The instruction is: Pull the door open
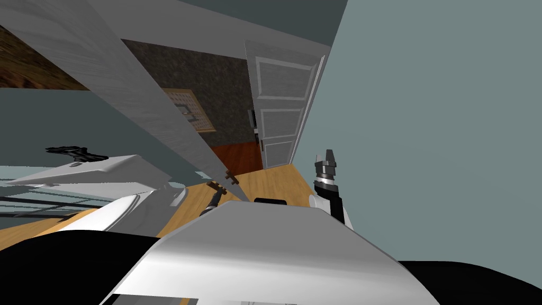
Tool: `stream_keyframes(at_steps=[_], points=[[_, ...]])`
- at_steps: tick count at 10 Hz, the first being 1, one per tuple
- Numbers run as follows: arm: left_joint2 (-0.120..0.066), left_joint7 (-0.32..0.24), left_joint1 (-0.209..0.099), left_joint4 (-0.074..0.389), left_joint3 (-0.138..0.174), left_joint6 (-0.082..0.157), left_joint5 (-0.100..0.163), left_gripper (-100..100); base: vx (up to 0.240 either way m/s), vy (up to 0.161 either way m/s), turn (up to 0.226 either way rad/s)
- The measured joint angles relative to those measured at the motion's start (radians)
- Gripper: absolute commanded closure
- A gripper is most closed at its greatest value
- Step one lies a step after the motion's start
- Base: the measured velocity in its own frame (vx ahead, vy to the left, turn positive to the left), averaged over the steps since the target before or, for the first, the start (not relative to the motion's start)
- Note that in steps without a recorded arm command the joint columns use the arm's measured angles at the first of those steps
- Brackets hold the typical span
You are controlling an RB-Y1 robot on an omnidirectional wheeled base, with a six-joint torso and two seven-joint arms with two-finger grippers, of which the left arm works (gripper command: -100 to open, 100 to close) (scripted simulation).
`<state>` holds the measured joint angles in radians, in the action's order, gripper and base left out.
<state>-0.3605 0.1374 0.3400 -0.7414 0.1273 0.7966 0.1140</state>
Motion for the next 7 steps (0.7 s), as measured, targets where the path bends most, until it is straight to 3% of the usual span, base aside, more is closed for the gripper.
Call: stream_keyframes(at_steps=[3, 6, 7], points=[[0.001, -0.02, -0.006, 0.015, -0.005, 0.009, 0.004, 100, -0.026, 0.025, -0.027], [0.004, -0.028, 0.01, -0.012, -0.007, -0.004, 0.006, 100, -0.019, 0.023, -0.019], [0.006, -0.029, -0.001, 0.004, -0.008, 0.001, 0.005, 100, -0.015, 0.01, -0.016]])
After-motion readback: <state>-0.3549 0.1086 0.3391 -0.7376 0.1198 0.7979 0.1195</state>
